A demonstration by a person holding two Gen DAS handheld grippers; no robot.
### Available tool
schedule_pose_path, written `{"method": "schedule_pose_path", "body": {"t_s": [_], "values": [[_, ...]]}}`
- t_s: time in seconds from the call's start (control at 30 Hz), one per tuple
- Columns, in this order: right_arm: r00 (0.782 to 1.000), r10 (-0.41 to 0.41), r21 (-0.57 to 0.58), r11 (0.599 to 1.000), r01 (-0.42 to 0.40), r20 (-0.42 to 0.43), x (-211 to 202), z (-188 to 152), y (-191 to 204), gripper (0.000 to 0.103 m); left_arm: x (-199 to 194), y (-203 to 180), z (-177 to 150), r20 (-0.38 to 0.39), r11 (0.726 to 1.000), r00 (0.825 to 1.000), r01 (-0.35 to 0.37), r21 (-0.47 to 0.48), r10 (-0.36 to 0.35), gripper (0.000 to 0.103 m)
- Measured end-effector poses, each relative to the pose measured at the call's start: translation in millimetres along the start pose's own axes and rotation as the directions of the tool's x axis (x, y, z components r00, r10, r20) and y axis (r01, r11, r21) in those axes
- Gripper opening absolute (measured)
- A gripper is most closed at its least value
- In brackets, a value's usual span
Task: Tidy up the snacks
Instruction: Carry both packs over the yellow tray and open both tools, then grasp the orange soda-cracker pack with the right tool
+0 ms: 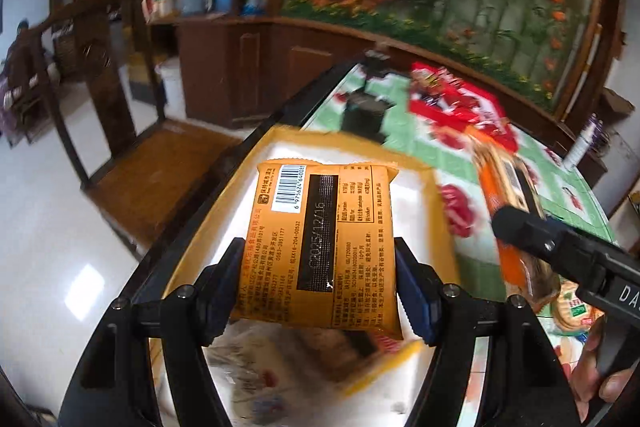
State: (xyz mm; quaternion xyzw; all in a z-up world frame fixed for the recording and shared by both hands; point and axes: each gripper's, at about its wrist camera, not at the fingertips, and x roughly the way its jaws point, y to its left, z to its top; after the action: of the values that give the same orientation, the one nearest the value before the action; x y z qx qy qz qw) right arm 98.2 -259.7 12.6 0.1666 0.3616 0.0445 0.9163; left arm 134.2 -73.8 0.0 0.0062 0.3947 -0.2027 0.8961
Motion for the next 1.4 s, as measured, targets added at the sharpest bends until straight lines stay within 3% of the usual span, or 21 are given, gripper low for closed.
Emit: {"method": "schedule_pose_path", "body": {"t_s": [0.3, 0.57, 0.77, 0.87, 1.07, 1.2, 1.3, 1.33, 1.37, 1.4], "values": [[0.991, -0.009, -0.01, 1.0, 0.008, -0.135, 86.1, 24.4, 28.1, 0.066, 19.8, 24.9, -11.4, -0.066, 0.999, 0.998, -0.008, -0.044, 0.005, 0.07], [0.982, -0.01, 0.052, 0.998, 0.02, -0.19, 110.9, 15.5, 11.4, 0.067, 20.3, 23.5, -12.1, -0.059, 0.999, 0.998, -0.02, -0.042, 0.017, 0.07], [0.99, 0.051, 0.09, 0.995, -0.039, -0.135, 88.9, 14.9, 4.1, 0.068, 16.5, 19.6, -14.2, -0.049, 0.999, 0.998, -0.04, -0.028, 0.038, 0.07], [0.994, 0.071, 0.087, 0.994, -0.064, -0.077, 60.9, 11.6, 1.6, 0.068, 6.5, 14.7, -14.9, -0.027, 0.999, 1.0, -0.013, -0.034, 0.012, 0.07], [0.996, 0.085, 0.098, 0.992, -0.083, -0.015, -1.2, -6.2, -27.6, 0.068, -24.0, -33.1, -16.9, 0.043, 0.998, 0.998, 0.043, 0.044, -0.045, 0.07], [0.999, 0.021, 0.146, 0.989, -0.028, 0.05, -49.1, -30.2, -75.9, 0.068, -34.1, -83.0, -25.7, 0.042, 0.984, 0.989, 0.134, 0.12, -0.14, 0.071], [0.985, -0.128, 0.234, 0.967, 0.098, 0.114, -88.6, -49.7, -123.1, 0.068, -32.3, -128.6, -43.0, 0.01, 0.962, 0.978, 0.203, 0.184, -0.208, 0.072], [0.973, -0.198, 0.269, 0.95, 0.16, 0.12, -101.0, -54.3, -138.2, 0.068, -30.8, -140.3, -49.3, 0.001, 0.954, 0.974, 0.221, 0.204, -0.226, 0.072], [0.939, -0.321, 0.321, 0.908, 0.27, 0.12, -116.2, -60.1, -157.6, 0.068, -28.1, -155.0, -56.8, -0.011, 0.944, 0.97, 0.238, 0.229, -0.242, 0.072], [0.91, -0.396, 0.359, 0.873, 0.331, 0.123, -126.0, -63.9, -170.4, 0.068, -23.6, -171.0, -65.4, -0.032, 0.933, 0.968, 0.247, 0.261, -0.247, 0.072]]}}
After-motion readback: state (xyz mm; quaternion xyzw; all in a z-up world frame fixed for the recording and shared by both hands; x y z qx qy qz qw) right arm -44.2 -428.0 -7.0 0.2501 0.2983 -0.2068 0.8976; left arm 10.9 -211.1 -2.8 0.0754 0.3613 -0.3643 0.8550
